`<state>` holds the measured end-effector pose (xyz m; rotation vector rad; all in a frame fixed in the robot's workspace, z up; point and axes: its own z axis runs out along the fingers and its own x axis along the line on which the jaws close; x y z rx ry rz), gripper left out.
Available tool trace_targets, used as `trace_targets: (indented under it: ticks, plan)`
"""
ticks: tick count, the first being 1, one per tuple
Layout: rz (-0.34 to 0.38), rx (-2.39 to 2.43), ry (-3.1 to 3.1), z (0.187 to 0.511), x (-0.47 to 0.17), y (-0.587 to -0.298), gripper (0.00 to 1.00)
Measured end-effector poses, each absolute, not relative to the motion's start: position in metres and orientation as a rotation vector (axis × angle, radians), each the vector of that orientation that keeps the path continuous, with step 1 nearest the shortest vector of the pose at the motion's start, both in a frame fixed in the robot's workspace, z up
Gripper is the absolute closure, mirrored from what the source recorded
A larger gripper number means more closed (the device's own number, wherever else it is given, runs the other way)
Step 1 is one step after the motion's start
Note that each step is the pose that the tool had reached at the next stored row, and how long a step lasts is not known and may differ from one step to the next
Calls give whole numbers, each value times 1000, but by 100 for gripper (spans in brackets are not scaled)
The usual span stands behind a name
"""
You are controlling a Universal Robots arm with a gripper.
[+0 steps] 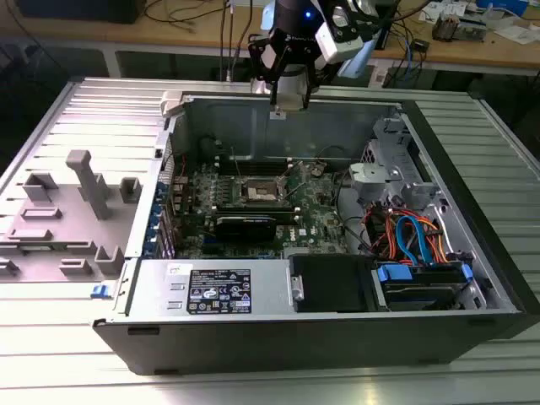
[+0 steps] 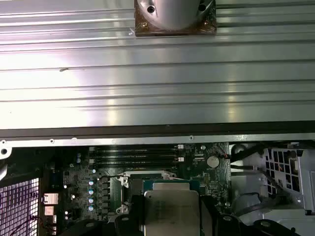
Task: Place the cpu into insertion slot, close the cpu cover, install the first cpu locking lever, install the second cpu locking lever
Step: 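Place the cpu into insertion slot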
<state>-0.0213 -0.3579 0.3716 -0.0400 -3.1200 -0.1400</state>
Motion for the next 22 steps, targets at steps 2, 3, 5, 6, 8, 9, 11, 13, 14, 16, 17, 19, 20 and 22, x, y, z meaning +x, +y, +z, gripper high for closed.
trace_targets:
  ticks: [2, 3, 5, 6, 8, 9, 11, 13, 14, 16, 17, 19, 20, 22]
  plan:
    - [-140, -40, -3120, 372, -21, -358, 46]
    - [-140, -40, -3120, 372, -21, -358, 46]
    - [-140, -40, -3120, 372, -21, -359, 46]
    - [-140, -40, -3120, 372, -21, -359, 46]
    - [-140, -40, -3120, 372, -21, -362, 46]
    - [-140, -40, -3120, 372, -21, -363, 46]
    - [-140, -40, -3120, 372, -21, -365, 46]
    - [-140, -40, -3120, 372, -21, -367, 46]
    - [-140, -40, -3120, 372, -21, -368, 46]
    - [-140, -40, -3120, 372, -21, -369, 46]
    - [-140, -40, -3120, 372, -21, -370, 46]
    - [-140, -40, -3120, 372, -21, -370, 46]
    - [-140, -40, -3120, 372, -21, -370, 46]
    - [-140, -40, -3120, 372, -21, -371, 46]
